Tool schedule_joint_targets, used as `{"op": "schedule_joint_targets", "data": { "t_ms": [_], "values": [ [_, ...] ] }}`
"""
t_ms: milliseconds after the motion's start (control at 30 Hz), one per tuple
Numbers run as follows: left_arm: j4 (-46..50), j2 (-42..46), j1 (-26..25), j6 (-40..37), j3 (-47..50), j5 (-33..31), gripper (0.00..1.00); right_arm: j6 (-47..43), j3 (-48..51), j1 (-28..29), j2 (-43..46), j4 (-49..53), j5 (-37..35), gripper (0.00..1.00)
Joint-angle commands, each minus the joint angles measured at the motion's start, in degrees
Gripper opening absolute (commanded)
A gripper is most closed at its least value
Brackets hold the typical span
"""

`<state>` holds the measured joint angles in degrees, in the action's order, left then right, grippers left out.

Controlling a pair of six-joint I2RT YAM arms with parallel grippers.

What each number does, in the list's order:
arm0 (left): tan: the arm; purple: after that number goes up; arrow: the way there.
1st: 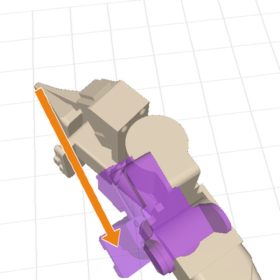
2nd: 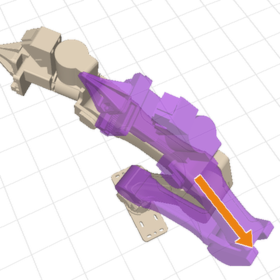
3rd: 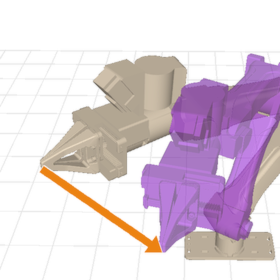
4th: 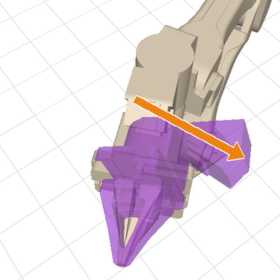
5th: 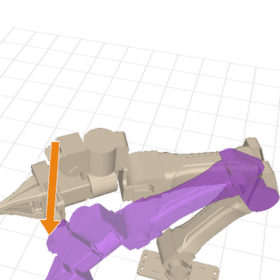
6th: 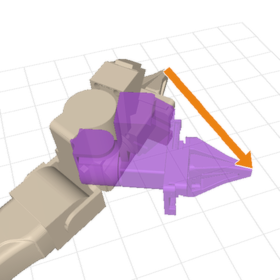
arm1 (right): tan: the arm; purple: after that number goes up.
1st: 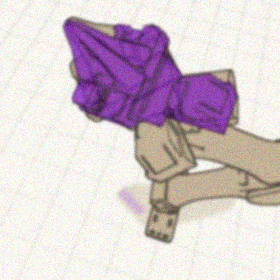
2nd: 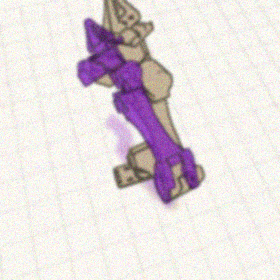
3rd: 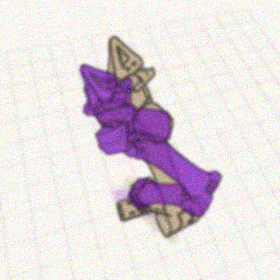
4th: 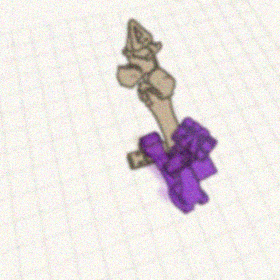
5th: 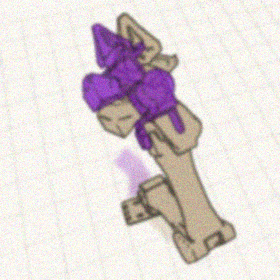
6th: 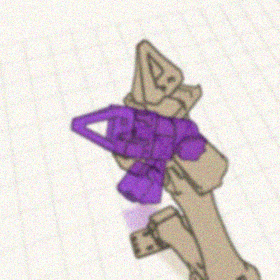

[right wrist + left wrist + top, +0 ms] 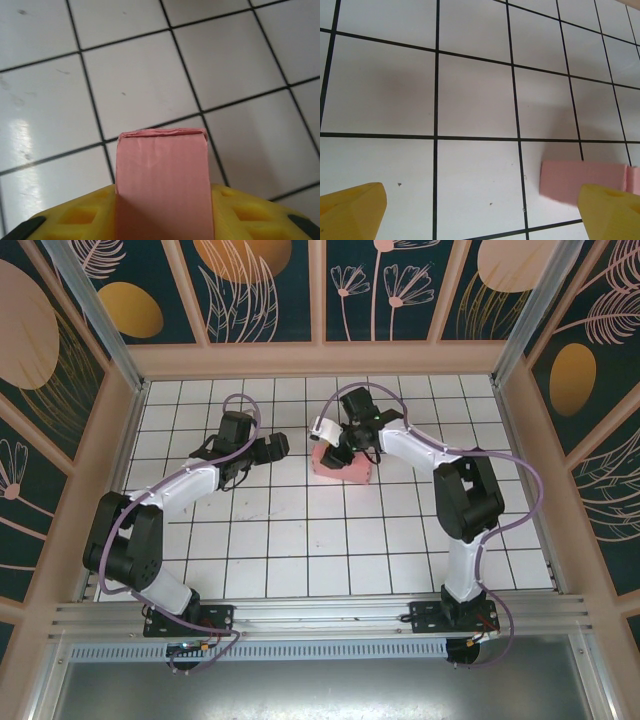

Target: Fold the paper box

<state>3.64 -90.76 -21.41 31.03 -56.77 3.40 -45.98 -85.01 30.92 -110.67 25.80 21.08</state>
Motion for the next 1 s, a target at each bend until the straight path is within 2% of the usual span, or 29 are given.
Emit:
{"op": "schedule_joint_targets", "data": {
  "t_ms": [0, 133, 267, 400, 500, 533, 567, 600, 667, 800, 900, 967],
  "values": [
    [-0.39, -0.73, 0.31, -1.32, 0.08, 0.07, 0.97, 2.29, 2.73, 0.11, 3.14, -5.89, -12.49, 0.41],
    [-0.43, -1.80, 1.08, 0.01, 0.55, -0.29, 0.97, 3.93, 6.27, 0.10, 4.64, -14.55, -22.24, 0.41],
    [-2.04, -2.74, 2.76, 1.97, 0.70, 3.13, 0.97, 5.02, 11.11, 2.27, 5.70, -24.92, -30.59, 0.42],
    [-2.41, -3.19, 2.94, 2.02, 1.89, 3.57, 0.97, 5.15, 15.47, 4.75, 4.01, -34.02, -39.35, 0.42],
    [-2.58, -3.70, 2.95, 2.00, 1.73, 4.24, 0.97, 4.87, 16.74, 7.07, 2.23, -36.89, -42.29, 0.48],
    [-2.58, -3.85, 2.95, 1.90, 1.61, 4.47, 0.97, 4.91, 17.04, 7.83, 1.93, -37.04, -42.30, 0.52],
    [-2.53, -4.02, 2.91, 1.72, 1.45, 4.79, 0.97, 4.74, 17.31, 8.66, 2.07, -36.73, -41.34, 0.61],
    [-2.58, -4.20, 2.95, 1.59, 1.40, 5.25, 0.98, 4.83, 17.65, 9.50, 2.52, -36.22, -39.36, 0.76],
    [-2.74, -4.42, 2.92, 1.18, 1.40, 6.06, 0.98, 6.17, 18.63, 9.99, 4.20, -35.12, -33.27, 0.93],
    [-4.12, -4.17, 2.95, 0.79, 1.38, 7.34, 0.99, 12.62, 22.34, 8.11, 9.55, -36.62, -20.23, 0.97],
    [-6.29, -4.03, 2.88, 1.22, 1.82, 8.55, 0.98, 18.60, 25.67, 5.14, 13.21, -39.24, -14.82, 0.97],
    [-9.13, -3.58, 2.95, 0.99, 2.58, 9.61, 0.99, 22.87, 28.09, 2.87, 15.44, -41.36, -13.99, 0.97]
  ]
}}
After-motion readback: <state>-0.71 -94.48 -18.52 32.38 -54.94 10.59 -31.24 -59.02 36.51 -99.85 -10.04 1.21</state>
